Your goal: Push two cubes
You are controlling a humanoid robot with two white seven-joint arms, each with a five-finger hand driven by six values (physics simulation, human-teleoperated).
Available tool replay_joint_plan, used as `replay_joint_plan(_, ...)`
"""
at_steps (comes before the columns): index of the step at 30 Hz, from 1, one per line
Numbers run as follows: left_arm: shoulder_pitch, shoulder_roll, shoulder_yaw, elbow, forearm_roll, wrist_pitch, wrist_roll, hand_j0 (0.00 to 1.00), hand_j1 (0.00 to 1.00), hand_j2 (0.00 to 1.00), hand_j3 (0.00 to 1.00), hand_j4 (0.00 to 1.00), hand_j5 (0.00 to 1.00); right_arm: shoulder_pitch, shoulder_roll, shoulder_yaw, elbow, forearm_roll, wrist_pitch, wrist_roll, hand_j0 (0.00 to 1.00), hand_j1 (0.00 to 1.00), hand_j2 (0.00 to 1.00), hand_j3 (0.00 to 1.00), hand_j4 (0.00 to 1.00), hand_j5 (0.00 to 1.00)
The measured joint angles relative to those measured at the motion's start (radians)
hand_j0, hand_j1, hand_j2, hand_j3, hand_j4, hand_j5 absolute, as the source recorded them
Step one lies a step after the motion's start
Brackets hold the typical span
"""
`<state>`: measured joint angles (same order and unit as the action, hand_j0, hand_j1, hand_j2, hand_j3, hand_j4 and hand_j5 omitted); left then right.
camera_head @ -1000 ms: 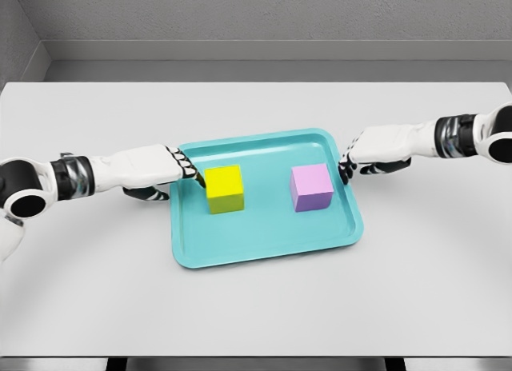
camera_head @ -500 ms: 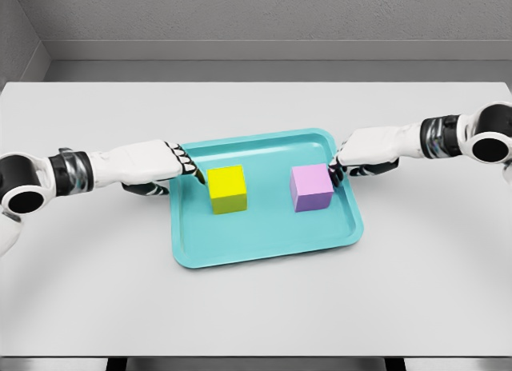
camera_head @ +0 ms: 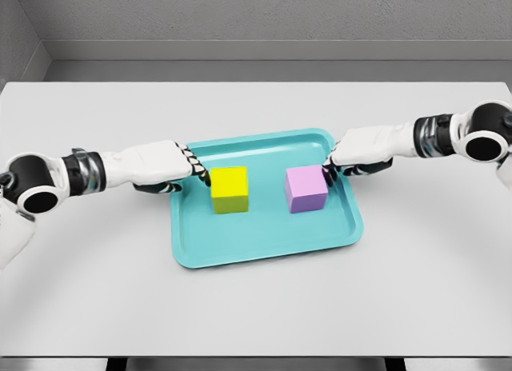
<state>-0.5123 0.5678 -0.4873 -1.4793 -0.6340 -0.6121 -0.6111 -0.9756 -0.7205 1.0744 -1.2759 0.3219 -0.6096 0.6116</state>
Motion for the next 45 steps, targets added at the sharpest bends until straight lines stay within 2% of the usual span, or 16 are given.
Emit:
replay_joint_plan(28, 0.002, -0.054, -0.045, 0.002, -0.016, 0.005, 0.001, 0.63, 0.63, 0.63, 0.63, 0.63, 0.63, -0.011, 0.025, 0.017, -0.004, -0.010, 0.010, 0.001, 0.48, 0.48, 0.48, 0.48, 0.48, 0.48)
replay_joint_plan(38, -0.009, -0.087, -0.052, 0.022, -0.027, 0.015, 0.003, 0.63, 0.63, 0.63, 0.63, 0.63, 0.63, -0.028, 0.012, 0.024, -0.005, 0.001, -0.003, 0.000, 0.48, 0.48, 0.48, 0.48, 0.48, 0.48)
replay_joint_plan(42, -0.009, -0.098, -0.051, 0.031, -0.025, 0.023, 0.006, 0.63, 0.63, 0.63, 0.63, 0.63, 0.63, -0.028, 0.000, 0.025, -0.005, 0.002, -0.003, -0.001, 0.43, 0.43, 0.43, 0.43, 0.43, 0.43)
replay_joint_plan(45, -0.009, -0.102, -0.051, 0.037, -0.021, 0.027, 0.006, 0.63, 0.63, 0.63, 0.63, 0.63, 0.63, -0.028, -0.012, 0.026, -0.005, 0.003, -0.003, -0.001, 0.43, 0.43, 0.43, 0.43, 0.43, 0.43)
